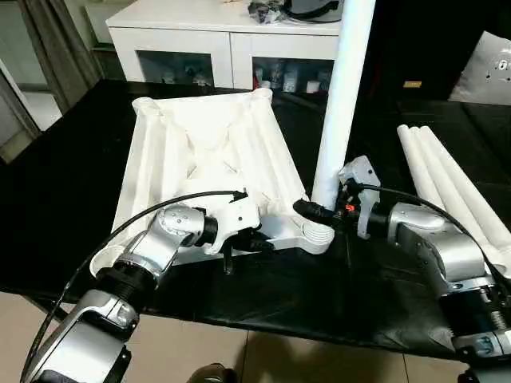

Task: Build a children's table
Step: Insert table leg to table base

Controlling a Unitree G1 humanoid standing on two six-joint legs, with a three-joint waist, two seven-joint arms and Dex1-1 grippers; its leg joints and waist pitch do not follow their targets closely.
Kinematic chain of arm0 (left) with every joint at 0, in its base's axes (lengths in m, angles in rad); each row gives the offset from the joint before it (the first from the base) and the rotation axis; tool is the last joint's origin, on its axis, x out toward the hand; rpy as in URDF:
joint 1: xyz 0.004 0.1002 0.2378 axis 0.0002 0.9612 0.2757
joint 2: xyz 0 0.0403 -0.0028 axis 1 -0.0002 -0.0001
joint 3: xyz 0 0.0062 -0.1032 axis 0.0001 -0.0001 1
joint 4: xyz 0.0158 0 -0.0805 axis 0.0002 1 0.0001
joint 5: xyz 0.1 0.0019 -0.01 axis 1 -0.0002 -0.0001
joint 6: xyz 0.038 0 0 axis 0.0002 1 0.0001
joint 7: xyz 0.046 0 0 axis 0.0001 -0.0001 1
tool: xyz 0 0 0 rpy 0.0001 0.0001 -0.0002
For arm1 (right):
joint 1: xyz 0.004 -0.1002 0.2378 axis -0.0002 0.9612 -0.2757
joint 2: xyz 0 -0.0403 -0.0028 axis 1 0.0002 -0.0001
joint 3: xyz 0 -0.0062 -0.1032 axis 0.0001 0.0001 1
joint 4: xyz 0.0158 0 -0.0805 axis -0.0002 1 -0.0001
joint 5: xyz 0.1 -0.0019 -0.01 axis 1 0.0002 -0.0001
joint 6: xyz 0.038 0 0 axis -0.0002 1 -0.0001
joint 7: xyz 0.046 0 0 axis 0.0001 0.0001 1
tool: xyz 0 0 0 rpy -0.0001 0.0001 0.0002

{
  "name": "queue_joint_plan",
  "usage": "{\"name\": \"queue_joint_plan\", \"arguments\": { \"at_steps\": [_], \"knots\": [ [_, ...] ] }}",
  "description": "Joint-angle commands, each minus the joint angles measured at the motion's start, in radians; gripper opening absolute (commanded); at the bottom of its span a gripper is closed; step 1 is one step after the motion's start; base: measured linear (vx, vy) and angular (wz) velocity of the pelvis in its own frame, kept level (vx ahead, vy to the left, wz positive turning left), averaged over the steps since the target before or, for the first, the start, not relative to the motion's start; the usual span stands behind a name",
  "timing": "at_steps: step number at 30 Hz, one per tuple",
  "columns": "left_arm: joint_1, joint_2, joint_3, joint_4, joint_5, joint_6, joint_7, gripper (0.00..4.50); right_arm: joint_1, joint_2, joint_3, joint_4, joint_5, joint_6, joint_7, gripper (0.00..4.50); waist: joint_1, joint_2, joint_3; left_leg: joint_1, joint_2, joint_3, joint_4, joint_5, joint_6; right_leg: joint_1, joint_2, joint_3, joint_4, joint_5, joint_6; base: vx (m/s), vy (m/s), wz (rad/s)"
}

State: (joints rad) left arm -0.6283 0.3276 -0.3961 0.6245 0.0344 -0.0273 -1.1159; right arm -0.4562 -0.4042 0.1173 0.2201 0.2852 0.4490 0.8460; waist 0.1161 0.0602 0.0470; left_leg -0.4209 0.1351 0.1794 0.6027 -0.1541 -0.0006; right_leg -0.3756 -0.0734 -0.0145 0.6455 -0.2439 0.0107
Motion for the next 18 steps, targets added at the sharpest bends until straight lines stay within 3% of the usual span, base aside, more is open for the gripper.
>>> {"name": "queue_joint_plan", "arguments": {
  "at_steps": [1,8,18],
  "knots": [
    [-0.004,0.001,0.006,-0.029,-0.005,-0.013,-0.017,0.0,0.018,0.012,0.014,0.028,-0.007,0.014,-0.006,1.91,0.003,-0.018,-0.063,0.04,0.093,-0.039,-0.08,-0.264,0.026,0.014,-0.092,0.031,-0.085,-0.093,-0.241,0.0,0.0,0.0],
    [0.007,0.005,0.002,-0.058,-0.008,-0.011,-0.035,0.0,0.013,0.031,0.0,0.054,0.004,0.009,-0.011,1.91,0.002,-0.017,-0.061,0.043,0.095,-0.04,-0.085,-0.307,0.004,0.012,-0.092,0.032,-0.088,-0.127,-0.239,0.0,0.0,0.0],
    [0.011,0.009,0.002,-0.066,-0.001,-0.009,-0.036,0.0,0.038,0.054,-0.037,0.082,0.027,0.005,-0.008,1.91,0.003,-0.014,-0.06,0.043,0.096,-0.04,-0.088,-0.316,-0.002,0.011,-0.093,0.033,-0.089,-0.12,-0.24,0.0,0.0,0.0]
  ]
}}
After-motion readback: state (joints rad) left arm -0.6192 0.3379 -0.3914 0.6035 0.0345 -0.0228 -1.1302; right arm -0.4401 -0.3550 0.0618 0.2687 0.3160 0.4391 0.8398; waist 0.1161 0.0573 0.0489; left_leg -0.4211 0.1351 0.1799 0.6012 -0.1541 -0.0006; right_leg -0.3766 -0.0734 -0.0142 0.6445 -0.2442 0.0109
